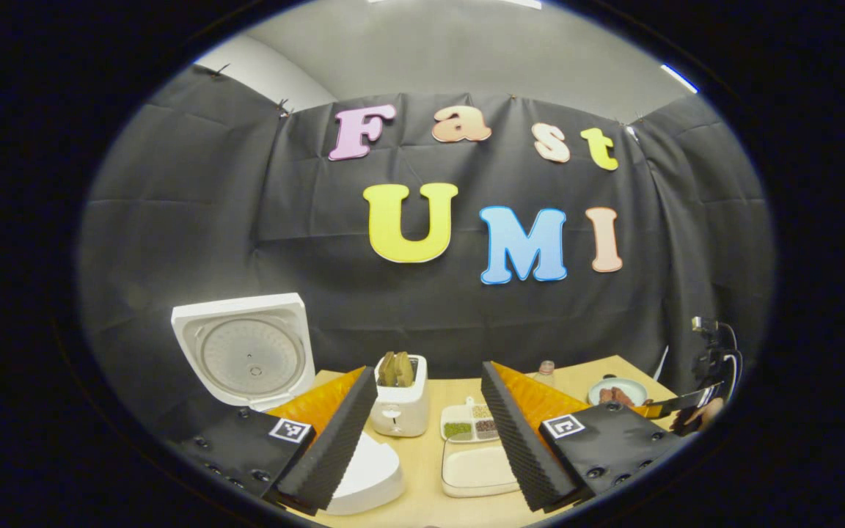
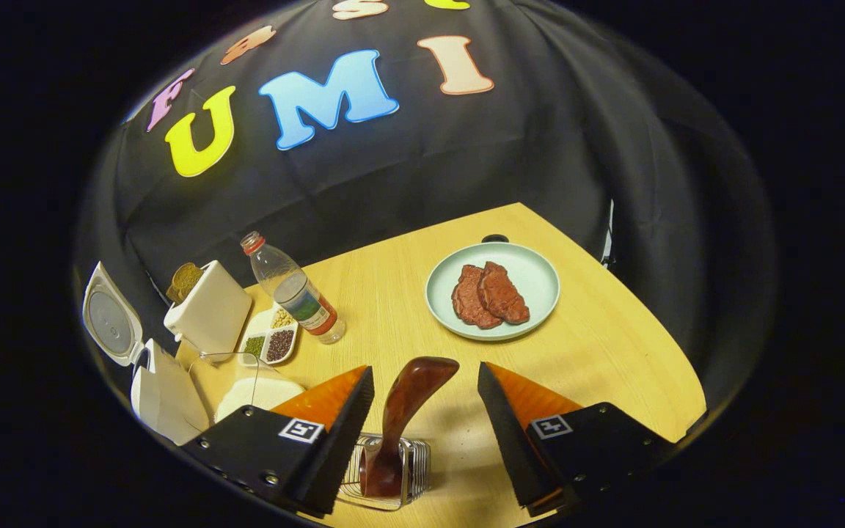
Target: Close the left gripper, press the button to open the rice cooker; take a wooden spoon from the chopstick holder with the right hand, scoop a spoonful of rice and pour it into the rice cooker, then put the wooden spoon back into the chopstick holder.
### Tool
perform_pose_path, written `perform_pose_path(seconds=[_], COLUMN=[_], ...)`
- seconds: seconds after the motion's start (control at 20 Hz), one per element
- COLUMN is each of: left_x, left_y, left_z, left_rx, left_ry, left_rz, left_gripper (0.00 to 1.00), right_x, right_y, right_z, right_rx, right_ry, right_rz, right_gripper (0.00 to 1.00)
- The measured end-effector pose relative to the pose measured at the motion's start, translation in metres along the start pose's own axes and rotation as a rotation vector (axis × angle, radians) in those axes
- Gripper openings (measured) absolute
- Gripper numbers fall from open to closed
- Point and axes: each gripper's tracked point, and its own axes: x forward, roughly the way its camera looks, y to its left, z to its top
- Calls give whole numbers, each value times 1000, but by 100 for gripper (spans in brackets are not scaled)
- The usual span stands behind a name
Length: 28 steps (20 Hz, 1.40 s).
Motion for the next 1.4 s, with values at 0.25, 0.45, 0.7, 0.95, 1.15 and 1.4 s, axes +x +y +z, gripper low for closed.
perform_pose_path(seconds=[0.25, 0.45, 0.7, 0.95, 1.15, 1.4], left_x=[1, 1, -3, -10, -15, -25], left_y=[-5, -10, -13, -2, 15, 42], left_z=[6, 4, 3, 8, 5, -1], left_rx=[-12, -9, -7, -18, -16, 3], left_ry=[-11, -11, -21, -52, -58, -76], left_rz=[-28, -36, -48, -47, -52, -60], left_gripper=[99, 99, 100, 100, 100, 99], right_x=[5, -13, -37, -86, -116, -105], right_y=[9, 33, 51, 80, 124, 198], right_z=[-7, -5, 3, 42, 78, 80], right_rx=[105, 89, 17, -28, -45, -77], right_ry=[49, 20, -36, -132, -210, -214], right_rz=[52, 144, 146, 188, 261, 350], right_gripper=[39, 18, 10, 10, 10, 9])
